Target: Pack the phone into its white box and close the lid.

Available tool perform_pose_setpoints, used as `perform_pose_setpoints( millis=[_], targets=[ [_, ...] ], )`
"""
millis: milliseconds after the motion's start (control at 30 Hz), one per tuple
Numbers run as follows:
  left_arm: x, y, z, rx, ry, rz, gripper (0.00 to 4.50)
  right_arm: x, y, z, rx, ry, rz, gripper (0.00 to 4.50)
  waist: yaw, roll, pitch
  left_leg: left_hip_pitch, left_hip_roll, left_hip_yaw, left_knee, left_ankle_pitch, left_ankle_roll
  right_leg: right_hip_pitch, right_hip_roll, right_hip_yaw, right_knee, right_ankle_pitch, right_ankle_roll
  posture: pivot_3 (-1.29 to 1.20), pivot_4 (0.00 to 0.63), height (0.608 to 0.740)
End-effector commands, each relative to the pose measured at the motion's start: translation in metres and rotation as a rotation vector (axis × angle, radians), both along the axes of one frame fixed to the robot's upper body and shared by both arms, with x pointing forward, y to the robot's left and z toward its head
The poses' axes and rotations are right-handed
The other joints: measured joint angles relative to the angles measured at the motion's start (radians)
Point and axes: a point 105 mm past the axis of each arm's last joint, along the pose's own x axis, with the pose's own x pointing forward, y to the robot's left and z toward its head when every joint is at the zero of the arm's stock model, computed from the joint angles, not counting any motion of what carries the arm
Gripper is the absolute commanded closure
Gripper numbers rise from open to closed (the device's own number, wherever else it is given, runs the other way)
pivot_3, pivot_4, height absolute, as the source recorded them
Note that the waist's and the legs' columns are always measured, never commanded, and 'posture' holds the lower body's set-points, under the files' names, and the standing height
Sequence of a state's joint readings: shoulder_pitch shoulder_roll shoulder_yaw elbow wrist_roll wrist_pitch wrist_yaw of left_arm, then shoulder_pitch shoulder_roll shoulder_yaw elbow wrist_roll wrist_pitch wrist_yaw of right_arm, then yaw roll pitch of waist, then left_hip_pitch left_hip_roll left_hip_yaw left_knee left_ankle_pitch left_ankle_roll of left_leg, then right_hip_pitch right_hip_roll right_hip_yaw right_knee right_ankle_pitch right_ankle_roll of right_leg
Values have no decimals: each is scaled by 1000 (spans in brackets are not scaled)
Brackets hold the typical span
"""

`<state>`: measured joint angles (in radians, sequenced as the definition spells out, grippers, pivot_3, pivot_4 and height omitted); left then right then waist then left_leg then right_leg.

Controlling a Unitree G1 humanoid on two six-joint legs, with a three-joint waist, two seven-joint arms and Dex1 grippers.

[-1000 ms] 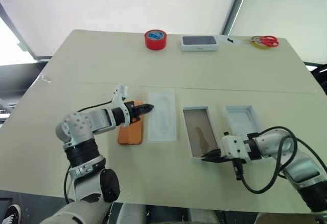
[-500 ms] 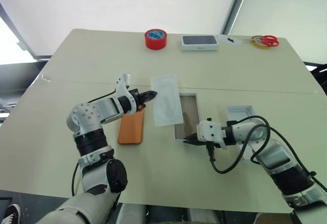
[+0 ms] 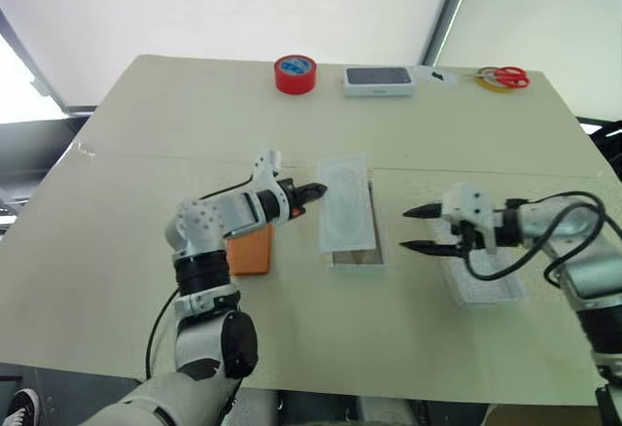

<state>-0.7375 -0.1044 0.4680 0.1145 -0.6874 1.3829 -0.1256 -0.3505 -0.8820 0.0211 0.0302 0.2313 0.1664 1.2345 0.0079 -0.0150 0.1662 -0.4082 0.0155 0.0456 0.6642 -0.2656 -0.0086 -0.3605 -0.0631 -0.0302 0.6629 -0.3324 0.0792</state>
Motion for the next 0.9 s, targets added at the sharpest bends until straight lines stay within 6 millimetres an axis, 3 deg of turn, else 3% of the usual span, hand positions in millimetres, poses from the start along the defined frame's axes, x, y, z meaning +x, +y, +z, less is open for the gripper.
perform_pose_setpoints(
  millis=[33, 200, 233, 267, 400, 500, 700, 800, 900],
  targets=[
    [-1, -8, 7, -4, -42, -2, 4500, 14, -3, 20, 23, -112, -15, 1691, -2, 0, 0, 0, 0, 0, 0, 0, 0, 0, 0, 0, 0, 0, 0, 0, 150, 740],
    [2, -11, 3, 8, -37, 25, 4500, 16, -1, 17, 30, -123, -4, 1691, 3, 0, 0, 0, 0, 0, 0, 0, 0, 0, 0, 0, 0, 0, 0, 0, 150, 740],
    [1, -12, 3, 16, -41, 20, 3834, 16, -1, 16, 31, -125, -4, 1637, 4, 0, 0, 0, 0, 1, 0, 0, 0, 0, 0, 0, 0, 0, 0, 0, 150, 740],
    [0, -13, 3, 19, -40, 18, 3607, 16, -1, 15, 32, -124, -5, 1637, 5, 0, 0, 0, 0, 1, 0, 0, 0, 0, 0, 0, 0, 0, 0, 0, 150, 740],
    [0, -15, 4, 19, -45, 5, 1726, 19, -2, 14, 24, -135, -8, 1637, 7, 0, 0, 0, -1, 0, 1, 0, 0, 0, -1, 0, 0, 0, 0, 0, 150, 740],
    [-2, -16, 11, -1, -57, -18, 1726, 21, 5, 17, 46, -152, 0, 1637, 4, 0, 0, 0, 0, 0, 0, 0, 0, 0, 0, 0, 0, 0, 0, 0, 150, 740],
    [-1, -8, 44, -3, -199, -11, 1726, 28, 37, 29, 188, -202, 13, 1637, 0, 0, 0, 0, 1, 0, 0, 1, -1, -1, 1, 0, 0, 0, 0, 0, 150, 740],
    [-5, 0, 52, 28, -261, -22, 1649, 33, 53, 26, 224, -220, 6, 2490, 3, 0, 0, 0, 0, 0, 0, 1, -2, -1, 1, 0, 0, 0, 0, 0, 150, 740],
    [-9, 11, 48, 143, -336, -29, 1649, 39, 70, 20, 220, -253, -9, 4114, 1, 0, 0, 0, 0, 0, 0, 1, -2, -1, 0, 0, 0, 0, 0, 0, 150, 740]
  ],
)
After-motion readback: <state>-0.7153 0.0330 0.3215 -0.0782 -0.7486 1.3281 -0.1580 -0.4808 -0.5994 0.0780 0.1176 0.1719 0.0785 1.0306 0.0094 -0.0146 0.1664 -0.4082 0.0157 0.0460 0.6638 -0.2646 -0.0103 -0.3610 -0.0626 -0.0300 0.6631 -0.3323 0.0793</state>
